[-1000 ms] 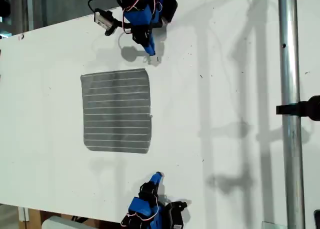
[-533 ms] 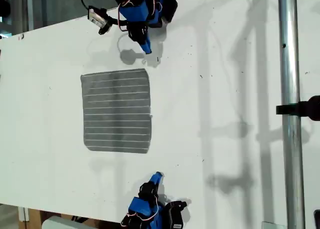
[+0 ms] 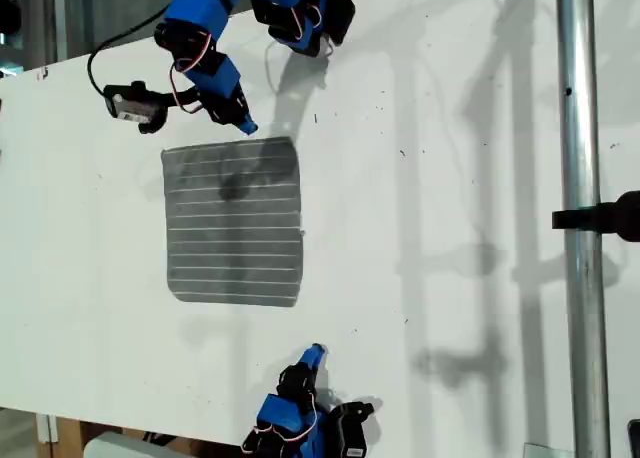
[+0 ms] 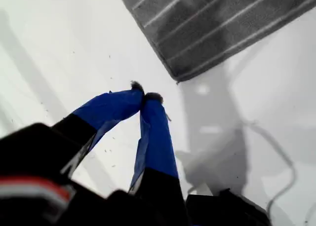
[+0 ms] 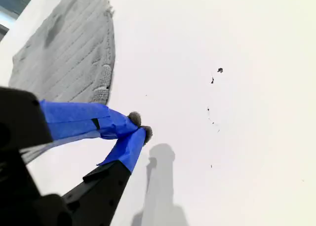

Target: Grasp corners of a towel and fold twice.

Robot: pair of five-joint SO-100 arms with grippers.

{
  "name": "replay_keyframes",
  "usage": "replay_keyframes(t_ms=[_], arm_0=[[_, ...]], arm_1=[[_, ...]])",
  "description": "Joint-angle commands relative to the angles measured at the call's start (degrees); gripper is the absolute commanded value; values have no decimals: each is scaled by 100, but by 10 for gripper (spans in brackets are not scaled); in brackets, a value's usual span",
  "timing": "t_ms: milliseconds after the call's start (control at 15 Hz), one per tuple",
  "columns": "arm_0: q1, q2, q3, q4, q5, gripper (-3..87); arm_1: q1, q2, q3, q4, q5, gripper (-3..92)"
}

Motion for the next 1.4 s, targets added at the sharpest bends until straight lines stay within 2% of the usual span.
replay_keyframes(t_ms=[0,67,133,200,333,600,1133,1333], arm_0=[[-26,9,35,9,-70,-25],[-26,9,35,9,-70,-25],[-26,9,35,9,-79,-25],[-26,9,35,9,-79,-25],[-53,9,35,9,-44,-25],[-9,9,35,9,-62,-25],[-26,9,35,9,-44,-25],[-53,9,35,9,-35,-25]], arm_1=[[-26,-958,-1380,185,-738,-3],[-18,-1151,-1512,237,-1028,51],[62,-1292,-1494,272,-1151,170],[211,-1406,-1310,202,-1336,236],[554,-1521,-659,-316,-1793,304],[1020,-1925,18,-1134,-2294,309],[765,-3709,712,-2540,-2426,283],[712,-4122,519,-2540,-2452,230]])
